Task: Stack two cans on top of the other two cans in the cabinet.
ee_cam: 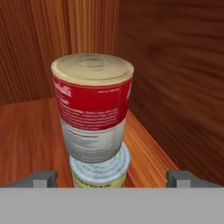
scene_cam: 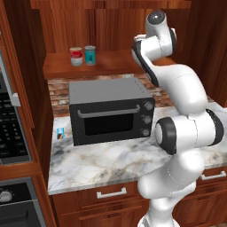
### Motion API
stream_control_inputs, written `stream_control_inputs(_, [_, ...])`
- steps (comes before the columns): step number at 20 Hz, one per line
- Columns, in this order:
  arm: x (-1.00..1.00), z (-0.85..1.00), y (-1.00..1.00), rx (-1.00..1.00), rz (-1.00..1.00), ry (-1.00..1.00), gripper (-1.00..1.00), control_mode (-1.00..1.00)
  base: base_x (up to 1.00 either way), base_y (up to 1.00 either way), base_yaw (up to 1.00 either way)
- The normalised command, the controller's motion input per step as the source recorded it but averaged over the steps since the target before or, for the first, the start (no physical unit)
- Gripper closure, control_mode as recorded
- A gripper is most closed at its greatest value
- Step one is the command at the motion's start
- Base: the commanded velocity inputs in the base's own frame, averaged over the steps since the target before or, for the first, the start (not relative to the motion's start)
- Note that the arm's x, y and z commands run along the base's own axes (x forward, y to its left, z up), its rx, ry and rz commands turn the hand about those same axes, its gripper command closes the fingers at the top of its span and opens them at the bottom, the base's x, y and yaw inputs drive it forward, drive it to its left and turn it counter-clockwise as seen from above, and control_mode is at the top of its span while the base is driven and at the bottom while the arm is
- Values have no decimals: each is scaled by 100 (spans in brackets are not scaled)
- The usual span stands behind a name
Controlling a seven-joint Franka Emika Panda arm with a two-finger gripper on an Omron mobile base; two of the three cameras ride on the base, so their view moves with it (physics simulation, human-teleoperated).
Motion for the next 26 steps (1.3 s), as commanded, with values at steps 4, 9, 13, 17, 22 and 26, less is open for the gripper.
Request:
stream_control_inputs(4, [-53,-23,5,0,-9,-14,-100,-100,0,0,0])
stream_control_inputs(9, [-34,-3,37,1,-2,-5,-100,-100,0,0,0])
stream_control_inputs(13, [-30,5,49,6,4,2,-100,-100,0,0,0])
stream_control_inputs(17, [-23,10,53,6,23,11,-100,-100,0,0,0])
stream_control_inputs(22, [-8,12,54,1,33,14,-100,-100,0,0,0])
stream_control_inputs(26, [0,5,47,0,34,4,-100,-100,0,0,0])
